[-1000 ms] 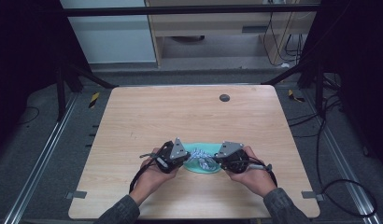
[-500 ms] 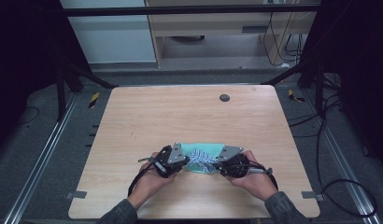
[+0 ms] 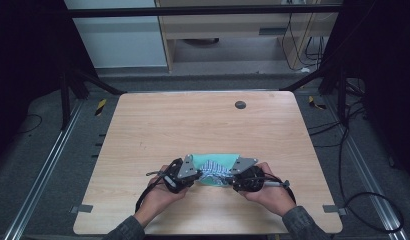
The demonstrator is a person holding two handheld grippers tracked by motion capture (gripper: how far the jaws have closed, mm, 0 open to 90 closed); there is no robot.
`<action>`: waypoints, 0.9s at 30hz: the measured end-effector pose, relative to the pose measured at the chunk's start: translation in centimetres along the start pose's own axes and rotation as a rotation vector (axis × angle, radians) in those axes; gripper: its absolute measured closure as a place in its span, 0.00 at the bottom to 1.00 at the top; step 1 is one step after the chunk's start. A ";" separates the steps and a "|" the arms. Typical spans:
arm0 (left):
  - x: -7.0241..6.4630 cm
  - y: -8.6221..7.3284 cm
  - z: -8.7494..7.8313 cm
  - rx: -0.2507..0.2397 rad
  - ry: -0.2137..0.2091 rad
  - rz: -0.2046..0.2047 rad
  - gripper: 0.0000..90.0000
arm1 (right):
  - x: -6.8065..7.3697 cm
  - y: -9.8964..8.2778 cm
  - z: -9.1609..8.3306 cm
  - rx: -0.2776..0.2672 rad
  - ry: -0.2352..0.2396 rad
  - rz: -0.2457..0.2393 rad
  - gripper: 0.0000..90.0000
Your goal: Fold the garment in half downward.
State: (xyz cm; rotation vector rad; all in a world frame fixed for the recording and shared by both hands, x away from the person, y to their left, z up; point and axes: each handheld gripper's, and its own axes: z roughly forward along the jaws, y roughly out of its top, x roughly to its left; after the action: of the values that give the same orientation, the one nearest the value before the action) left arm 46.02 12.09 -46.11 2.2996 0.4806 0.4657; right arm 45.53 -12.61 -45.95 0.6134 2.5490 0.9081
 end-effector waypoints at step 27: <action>-1.8 -2.1 -0.2 0.025 -0.042 -0.002 0.97 | 1.7 -1.6 0.2 0.004 0.049 -0.048 0.95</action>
State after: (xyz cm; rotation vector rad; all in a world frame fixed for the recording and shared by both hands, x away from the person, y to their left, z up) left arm 43.99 12.77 -47.85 2.3278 0.4710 0.4115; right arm 43.77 -12.78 -47.43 0.5357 2.5977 0.9123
